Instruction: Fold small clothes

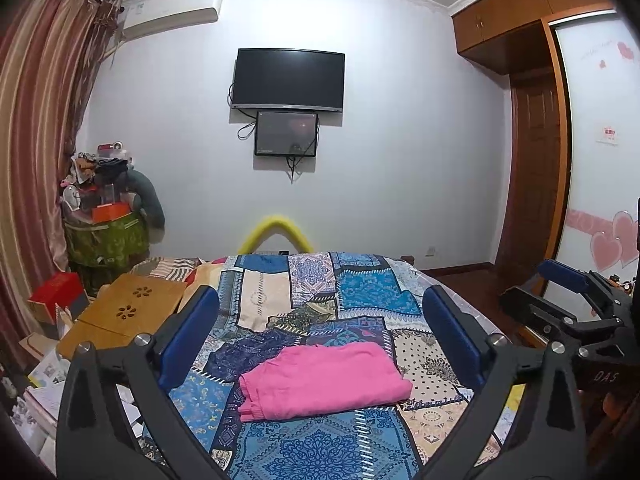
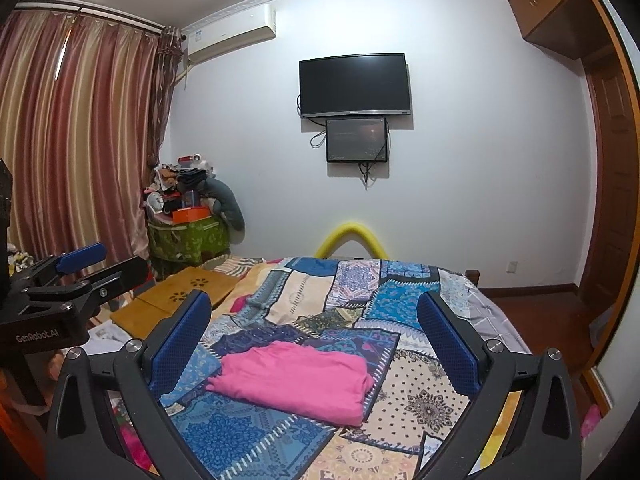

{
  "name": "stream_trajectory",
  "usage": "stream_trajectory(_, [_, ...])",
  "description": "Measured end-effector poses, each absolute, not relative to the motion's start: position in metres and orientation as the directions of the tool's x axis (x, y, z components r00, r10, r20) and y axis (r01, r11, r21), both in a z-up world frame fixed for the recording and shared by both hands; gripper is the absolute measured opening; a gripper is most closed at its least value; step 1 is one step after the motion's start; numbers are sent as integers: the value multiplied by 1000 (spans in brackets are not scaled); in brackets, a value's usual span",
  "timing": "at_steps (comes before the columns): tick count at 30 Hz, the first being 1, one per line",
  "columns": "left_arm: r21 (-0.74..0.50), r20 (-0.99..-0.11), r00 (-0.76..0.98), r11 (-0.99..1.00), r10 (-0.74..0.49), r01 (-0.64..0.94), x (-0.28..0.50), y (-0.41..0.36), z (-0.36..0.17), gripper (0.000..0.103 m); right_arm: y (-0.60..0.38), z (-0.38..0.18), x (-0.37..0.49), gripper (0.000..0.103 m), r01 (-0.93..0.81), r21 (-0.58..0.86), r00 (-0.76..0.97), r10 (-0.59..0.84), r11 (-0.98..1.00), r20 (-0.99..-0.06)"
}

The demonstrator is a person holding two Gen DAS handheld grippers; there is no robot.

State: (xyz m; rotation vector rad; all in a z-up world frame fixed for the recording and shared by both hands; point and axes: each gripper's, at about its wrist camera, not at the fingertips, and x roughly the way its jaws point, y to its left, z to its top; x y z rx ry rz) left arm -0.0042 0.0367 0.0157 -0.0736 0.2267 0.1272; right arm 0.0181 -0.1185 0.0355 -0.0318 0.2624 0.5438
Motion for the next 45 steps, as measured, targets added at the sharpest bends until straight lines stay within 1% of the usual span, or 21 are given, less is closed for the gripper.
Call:
stream_trajectory(15, [-71,-234,966,989,110,-130,-4,40,14,103,-121,36,14,102,-511,38,827,503,859,-252])
stream_trajectory(36, [-84,-263,963,993,58,-82,1,38,12,103,-124,35,13,102,-508,49,826,502,860,-257])
stream_trajectory(45, [-77,-262,963,993,61,-84,2,37,11,103,-124,35,14,102,-507,54,825,502,860,-259])
